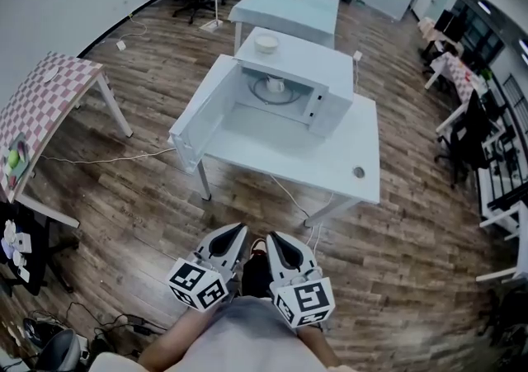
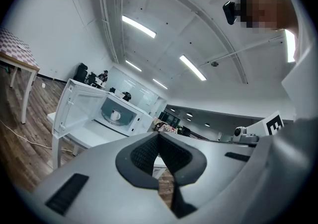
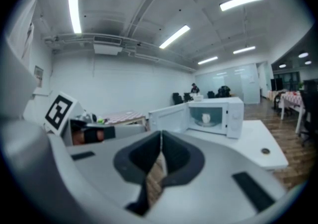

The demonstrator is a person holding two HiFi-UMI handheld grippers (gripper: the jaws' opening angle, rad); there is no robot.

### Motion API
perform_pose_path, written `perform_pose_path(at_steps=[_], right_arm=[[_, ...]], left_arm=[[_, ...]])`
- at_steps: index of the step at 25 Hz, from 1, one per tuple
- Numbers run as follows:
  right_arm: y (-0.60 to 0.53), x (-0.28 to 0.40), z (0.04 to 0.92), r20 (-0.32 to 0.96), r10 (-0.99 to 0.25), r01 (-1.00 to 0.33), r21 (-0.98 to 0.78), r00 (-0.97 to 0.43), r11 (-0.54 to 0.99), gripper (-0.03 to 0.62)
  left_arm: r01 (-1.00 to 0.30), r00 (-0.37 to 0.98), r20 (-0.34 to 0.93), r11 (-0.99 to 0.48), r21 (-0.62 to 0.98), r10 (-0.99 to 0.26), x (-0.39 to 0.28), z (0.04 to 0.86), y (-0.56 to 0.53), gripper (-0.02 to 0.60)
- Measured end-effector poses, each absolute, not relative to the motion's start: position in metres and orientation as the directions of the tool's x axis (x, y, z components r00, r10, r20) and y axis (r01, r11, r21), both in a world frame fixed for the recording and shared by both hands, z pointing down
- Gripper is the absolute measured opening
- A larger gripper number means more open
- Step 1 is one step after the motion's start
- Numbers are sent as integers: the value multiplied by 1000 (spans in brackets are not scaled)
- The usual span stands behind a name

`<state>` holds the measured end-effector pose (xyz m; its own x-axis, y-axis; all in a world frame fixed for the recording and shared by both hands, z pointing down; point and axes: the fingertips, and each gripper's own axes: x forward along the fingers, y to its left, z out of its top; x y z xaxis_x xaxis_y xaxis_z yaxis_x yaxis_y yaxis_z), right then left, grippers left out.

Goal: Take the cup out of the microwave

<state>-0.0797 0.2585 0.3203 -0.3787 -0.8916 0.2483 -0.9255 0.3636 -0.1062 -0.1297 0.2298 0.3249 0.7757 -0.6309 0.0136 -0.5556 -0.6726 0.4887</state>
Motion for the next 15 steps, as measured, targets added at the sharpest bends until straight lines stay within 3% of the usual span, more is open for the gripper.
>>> perform_pose_path(at_steps=[15], right_arm=[[159,-38,327,256,-883,-919,-133,-393,371,23]], left_arm=[[-546,788,18,-684,484,-616,-83,327,134,11]])
